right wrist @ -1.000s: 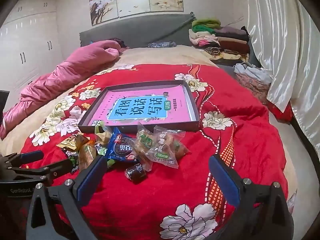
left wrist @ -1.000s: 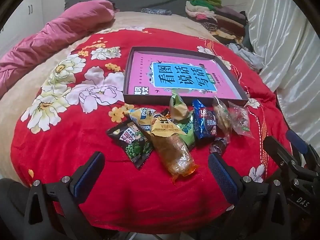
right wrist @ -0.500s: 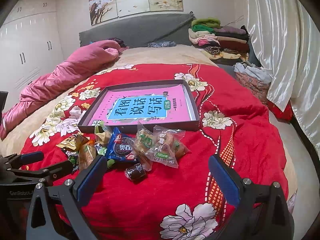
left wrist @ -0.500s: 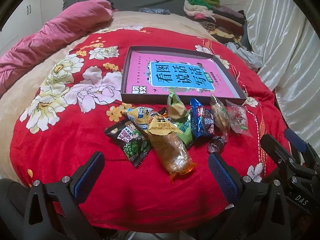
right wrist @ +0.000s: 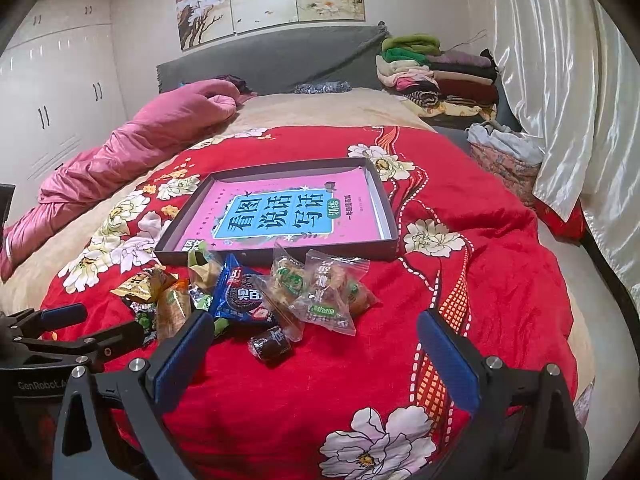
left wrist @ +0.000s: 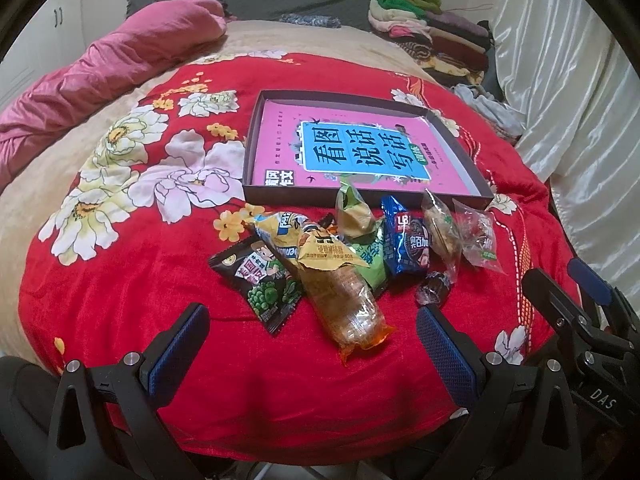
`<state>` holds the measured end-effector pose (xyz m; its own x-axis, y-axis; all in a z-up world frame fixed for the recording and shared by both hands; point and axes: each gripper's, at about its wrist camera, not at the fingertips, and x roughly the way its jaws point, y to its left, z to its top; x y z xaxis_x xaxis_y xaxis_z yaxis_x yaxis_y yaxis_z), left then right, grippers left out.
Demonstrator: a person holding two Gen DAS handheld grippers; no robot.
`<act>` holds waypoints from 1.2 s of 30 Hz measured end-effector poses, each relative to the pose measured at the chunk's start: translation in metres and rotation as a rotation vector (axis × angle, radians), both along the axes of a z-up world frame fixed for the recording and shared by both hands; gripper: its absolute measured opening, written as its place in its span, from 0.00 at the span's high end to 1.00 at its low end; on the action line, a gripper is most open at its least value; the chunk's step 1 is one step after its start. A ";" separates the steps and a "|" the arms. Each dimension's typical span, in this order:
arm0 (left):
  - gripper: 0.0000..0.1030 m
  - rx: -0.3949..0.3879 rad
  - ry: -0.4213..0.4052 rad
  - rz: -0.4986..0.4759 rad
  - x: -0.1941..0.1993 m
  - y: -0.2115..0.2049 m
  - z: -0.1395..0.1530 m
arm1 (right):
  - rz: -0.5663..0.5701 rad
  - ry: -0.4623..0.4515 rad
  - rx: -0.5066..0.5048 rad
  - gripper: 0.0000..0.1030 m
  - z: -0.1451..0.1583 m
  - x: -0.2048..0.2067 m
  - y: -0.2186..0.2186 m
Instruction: Organize snacks
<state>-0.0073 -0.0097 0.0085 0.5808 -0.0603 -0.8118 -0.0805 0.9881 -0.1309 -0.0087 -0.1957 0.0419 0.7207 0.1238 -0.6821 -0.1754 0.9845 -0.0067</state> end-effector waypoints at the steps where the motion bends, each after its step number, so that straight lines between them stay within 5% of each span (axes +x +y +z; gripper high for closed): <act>1: 0.00 -0.001 0.000 0.000 0.000 0.000 0.000 | 0.000 0.001 0.001 0.01 0.000 0.000 0.000; 36: 0.00 -0.058 -0.011 0.028 0.011 0.014 0.001 | -0.002 0.029 0.017 0.01 -0.006 0.009 -0.002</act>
